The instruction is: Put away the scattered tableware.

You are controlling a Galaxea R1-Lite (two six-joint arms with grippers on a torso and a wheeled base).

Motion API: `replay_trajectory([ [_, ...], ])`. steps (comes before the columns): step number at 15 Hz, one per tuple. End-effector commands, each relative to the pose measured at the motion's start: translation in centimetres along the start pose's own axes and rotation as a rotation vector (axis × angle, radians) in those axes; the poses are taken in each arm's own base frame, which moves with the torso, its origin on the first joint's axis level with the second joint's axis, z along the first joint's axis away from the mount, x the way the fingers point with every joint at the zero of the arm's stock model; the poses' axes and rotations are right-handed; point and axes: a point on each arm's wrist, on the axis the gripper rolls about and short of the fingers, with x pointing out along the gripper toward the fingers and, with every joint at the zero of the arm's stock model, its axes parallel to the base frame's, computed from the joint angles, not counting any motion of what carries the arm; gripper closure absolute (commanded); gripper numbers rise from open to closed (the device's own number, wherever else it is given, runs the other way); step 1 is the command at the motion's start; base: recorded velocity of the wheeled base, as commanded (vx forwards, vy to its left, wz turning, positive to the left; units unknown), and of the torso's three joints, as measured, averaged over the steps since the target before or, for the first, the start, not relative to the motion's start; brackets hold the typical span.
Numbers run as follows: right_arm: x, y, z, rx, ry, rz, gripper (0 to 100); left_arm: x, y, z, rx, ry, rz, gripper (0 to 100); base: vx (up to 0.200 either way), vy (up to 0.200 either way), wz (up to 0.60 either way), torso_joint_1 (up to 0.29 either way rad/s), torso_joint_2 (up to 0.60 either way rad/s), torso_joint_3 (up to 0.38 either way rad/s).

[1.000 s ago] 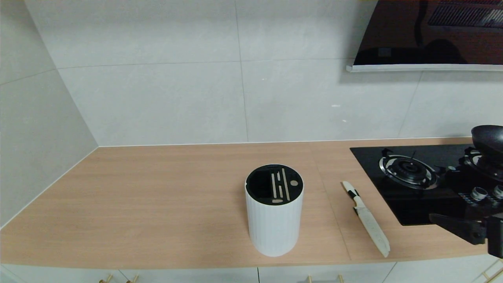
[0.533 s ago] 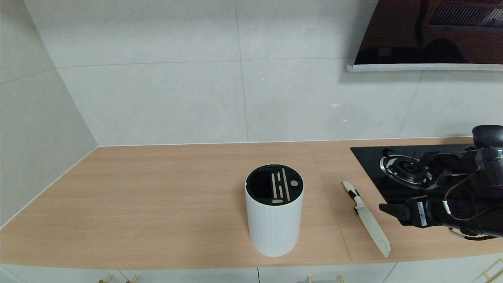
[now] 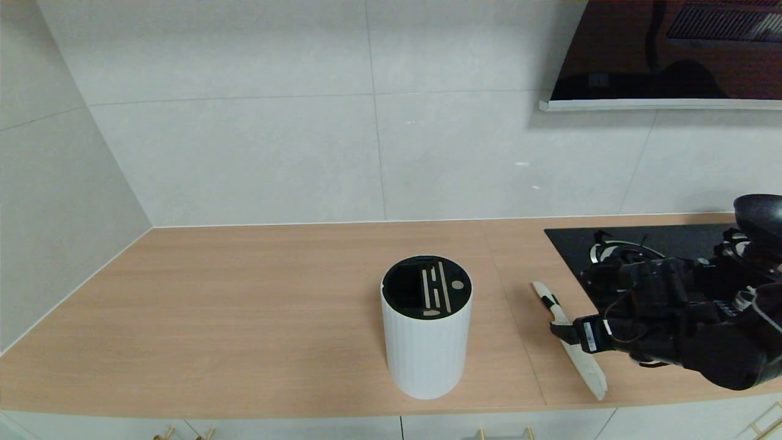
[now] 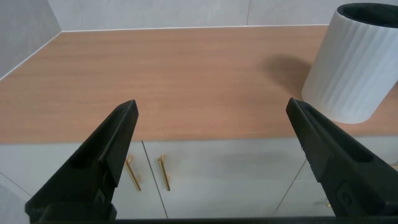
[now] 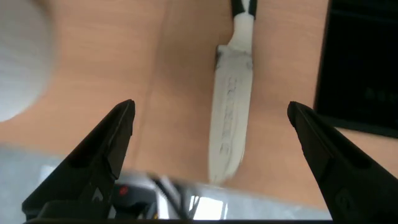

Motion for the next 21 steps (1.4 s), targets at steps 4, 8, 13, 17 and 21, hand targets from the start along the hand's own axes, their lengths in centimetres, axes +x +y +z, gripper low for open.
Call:
replay_trajectory([
  [4, 4.6, -1.1, -2.1, 0.021, 0.032, -0.047, 0, 0.0, 0.0, 0.0, 0.000, 0.000, 0.002, 0, 0.000, 0.000, 0.00, 0.000, 0.00, 0.000],
  [8, 5.9, -1.2, -2.7, 0.025, 0.017, -0.051, 0, 0.0, 0.0, 0.0, -0.002, 0.000, 0.002, 0, 0.000, 0.000, 0.00, 0.000, 0.00, 0.000],
  [13, 7.0, -1.4, -2.7, 0.028, 0.012, -0.082, 0, 0.0, 0.0, 0.0, -0.002, 0.001, 0.000, 0, 0.000, 0.000, 0.00, 0.000, 0.00, 0.000],
  [17, 7.3, -1.4, -2.3, 0.031, -0.001, -0.083, 0, 0.0, 0.0, 0.0, -0.002, 0.000, 0.002, 0, 0.000, 0.000, 0.00, 0.000, 0.00, 0.000],
  [21, 8.0, -1.3, -2.6, 0.032, -0.007, -0.083, 0, 0.0, 0.0, 0.0, -0.002, 0.001, 0.002, 0, 0.000, 0.000, 0.00, 0.000, 0.00, 0.000],
])
